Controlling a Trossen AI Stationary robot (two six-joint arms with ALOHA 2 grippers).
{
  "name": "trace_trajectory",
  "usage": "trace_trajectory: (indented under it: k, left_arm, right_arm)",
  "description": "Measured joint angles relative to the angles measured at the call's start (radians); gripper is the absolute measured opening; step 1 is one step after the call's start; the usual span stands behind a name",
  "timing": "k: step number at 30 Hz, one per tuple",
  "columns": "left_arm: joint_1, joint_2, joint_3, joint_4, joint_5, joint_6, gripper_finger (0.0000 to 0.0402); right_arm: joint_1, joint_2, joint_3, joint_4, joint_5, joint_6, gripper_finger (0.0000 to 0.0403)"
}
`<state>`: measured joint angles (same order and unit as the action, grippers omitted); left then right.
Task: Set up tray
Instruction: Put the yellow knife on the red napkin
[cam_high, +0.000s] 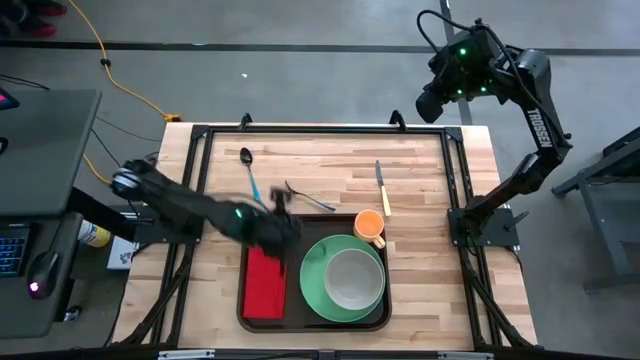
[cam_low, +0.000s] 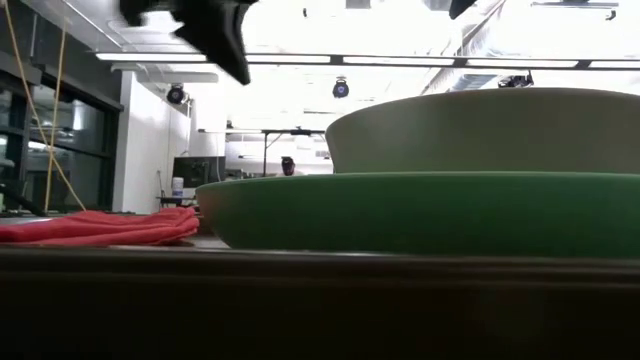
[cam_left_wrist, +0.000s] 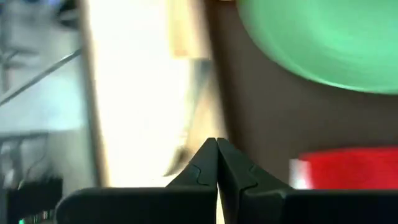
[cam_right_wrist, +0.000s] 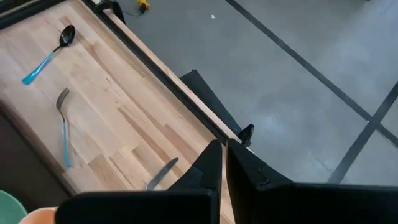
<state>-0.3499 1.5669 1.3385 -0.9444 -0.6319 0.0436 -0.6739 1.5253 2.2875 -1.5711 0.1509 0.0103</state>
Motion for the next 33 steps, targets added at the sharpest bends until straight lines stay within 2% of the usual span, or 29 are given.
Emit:
trace_trajectory:
  k: [4, 7, 11, 16, 23, 27, 33]
  left_arm:
    - [0.117, -0.167, -0.061, 0.000, -0.061, -0.050, 0.0030]
    - [0.195, -0.319, -0.146, 0.001, -0.106, -0.131, 0.0031]
    - [0.283, -0.523, -0.266, 0.009, -0.099, -0.241, 0.0030]
    - [0.339, -0.688, -0.363, 0.008, -0.084, -0.247, 0.0031]
    - [0.357, -0.771, -0.423, 0.007, -0.082, -0.196, 0.0031]
    - [0.357, -0.771, -0.432, 0.007, -0.079, -0.145, 0.0031]
    - [0.357, -0.771, -0.432, 0.010, -0.072, -0.052, 0.0031]
  right_arm:
    - [0.000, -0.006, -0.044, 0.001, 0.010, 0.046, 0.0000]
    - [0.000, -0.025, -0.147, 0.015, 0.021, 0.103, 0.0000]
    - [0.003, -0.079, -0.365, 0.113, -0.004, 0.173, 0.0000]
    - [0.047, -0.173, -0.695, 0.363, -0.082, 0.301, 0.0000]
    - [0.143, -0.256, -1.041, 0.622, -0.044, 0.584, 0.0000]
    - [0.173, -0.257, -1.167, 0.682, -0.063, 0.687, 0.0000]
    - [0.175, -0.257, -1.301, 0.753, -0.147, 0.788, 0.0010]
